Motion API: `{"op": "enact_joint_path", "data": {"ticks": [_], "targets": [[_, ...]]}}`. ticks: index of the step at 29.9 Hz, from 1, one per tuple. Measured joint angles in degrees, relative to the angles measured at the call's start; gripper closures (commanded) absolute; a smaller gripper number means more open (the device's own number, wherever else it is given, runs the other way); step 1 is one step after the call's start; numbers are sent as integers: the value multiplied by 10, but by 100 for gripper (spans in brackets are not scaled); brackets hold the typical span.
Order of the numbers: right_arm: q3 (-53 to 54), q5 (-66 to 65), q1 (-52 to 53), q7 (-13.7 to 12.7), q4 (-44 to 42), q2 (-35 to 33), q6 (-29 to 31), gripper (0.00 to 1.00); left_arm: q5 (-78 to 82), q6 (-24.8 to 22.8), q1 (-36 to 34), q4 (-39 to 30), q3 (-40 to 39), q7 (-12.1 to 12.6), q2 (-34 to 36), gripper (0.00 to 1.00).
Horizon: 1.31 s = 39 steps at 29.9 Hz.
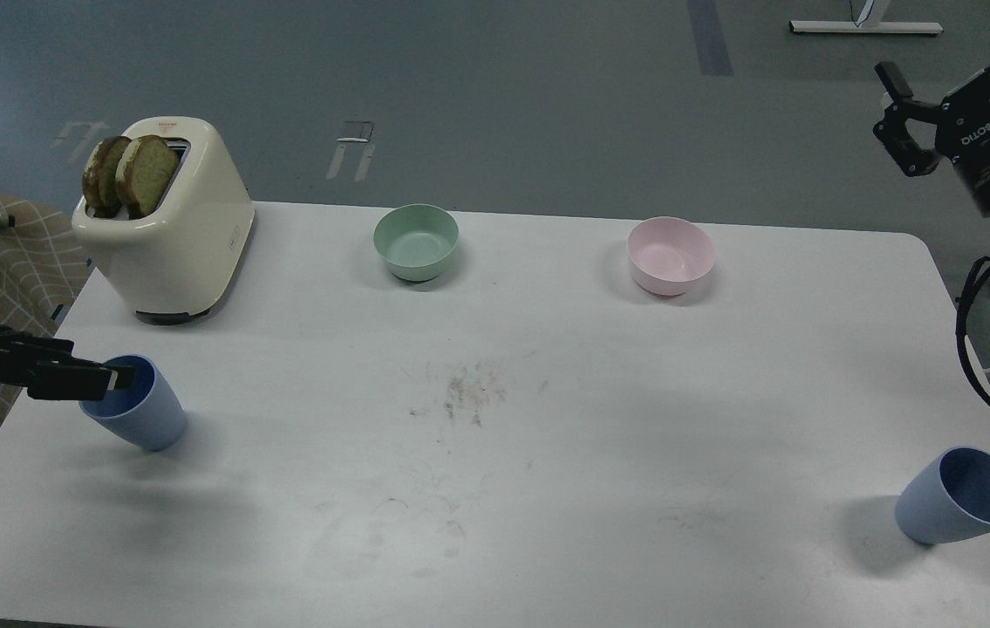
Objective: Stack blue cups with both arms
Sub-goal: 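Lower the left gripper to the blue cup lying near the left arm, then grasp the blue cup with the left gripper and lift it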
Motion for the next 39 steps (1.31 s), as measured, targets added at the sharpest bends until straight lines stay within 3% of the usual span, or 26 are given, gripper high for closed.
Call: {"op": "enact_joint_path", "data": {"ticks": [8,10,12,21,25,29,39], "targets": [[0,0,-3,0,2,1,0,0,-8,9,2,42,13,0,-25,20],[0,0,-3,0,3,1,0,0,-9,10,2,47,14,0,-28,31],[0,0,-4,0,3,1,0,0,-10,10,4,53,14,0,-33,36],[0,-1,-9,0,4,1,0,0,-9,18,12,101,14,0,-64,39],[0,-1,-10,0,4,1,0,0,-9,19,12,112,16,0,-71,63],[0,-1,-11,0,4,1,0,0,-7,19,12,115,30,0,-73,100],[0,-1,-12,0,5,1,0,0,-3,21,12,115,35,0,-73,100]]}}
